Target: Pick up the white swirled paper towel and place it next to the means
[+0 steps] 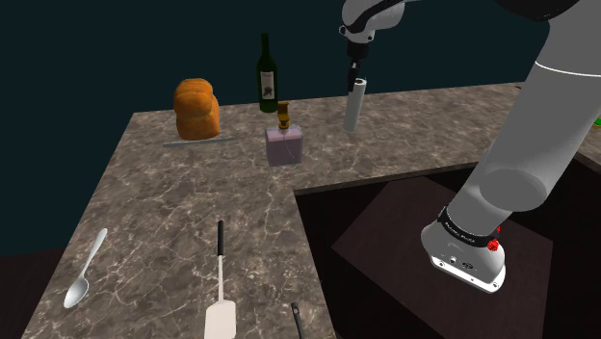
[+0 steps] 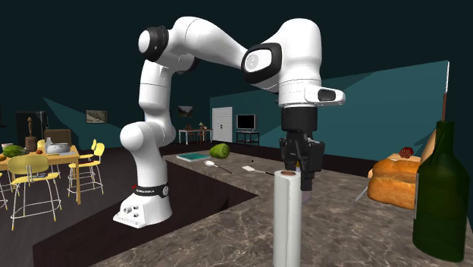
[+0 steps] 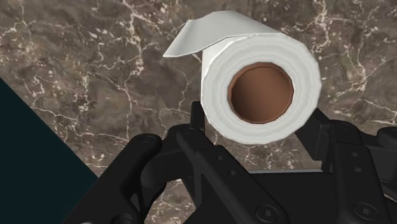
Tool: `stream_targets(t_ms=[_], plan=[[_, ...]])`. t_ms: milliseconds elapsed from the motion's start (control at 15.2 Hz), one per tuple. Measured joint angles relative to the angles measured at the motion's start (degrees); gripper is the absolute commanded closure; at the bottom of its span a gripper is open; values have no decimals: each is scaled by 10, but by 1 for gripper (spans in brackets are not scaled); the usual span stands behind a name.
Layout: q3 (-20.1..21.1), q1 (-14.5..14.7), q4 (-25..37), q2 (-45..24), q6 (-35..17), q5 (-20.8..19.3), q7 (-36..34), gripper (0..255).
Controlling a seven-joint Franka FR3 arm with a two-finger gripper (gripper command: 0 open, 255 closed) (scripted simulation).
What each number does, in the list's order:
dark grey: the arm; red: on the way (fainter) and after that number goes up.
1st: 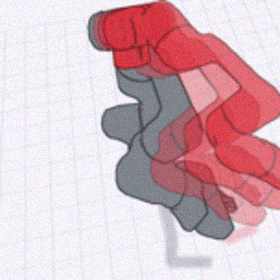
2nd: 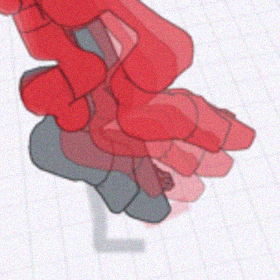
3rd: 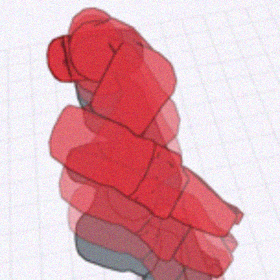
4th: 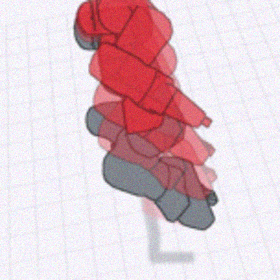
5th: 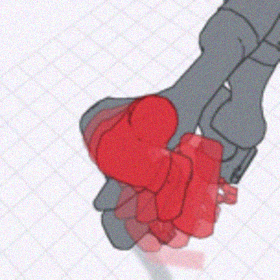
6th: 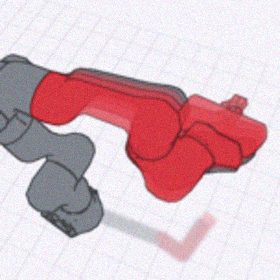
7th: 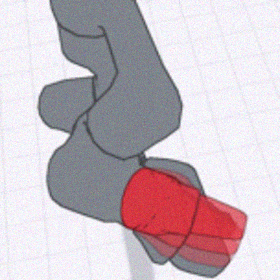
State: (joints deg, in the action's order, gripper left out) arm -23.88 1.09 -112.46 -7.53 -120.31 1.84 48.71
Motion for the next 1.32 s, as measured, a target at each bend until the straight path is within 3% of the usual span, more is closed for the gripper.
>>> stream_targets(t_ms=[594,1320], plan=[[0,0,2,1,3,-1,0,255],[-1,3,58,26,81,-12,-7,255]])
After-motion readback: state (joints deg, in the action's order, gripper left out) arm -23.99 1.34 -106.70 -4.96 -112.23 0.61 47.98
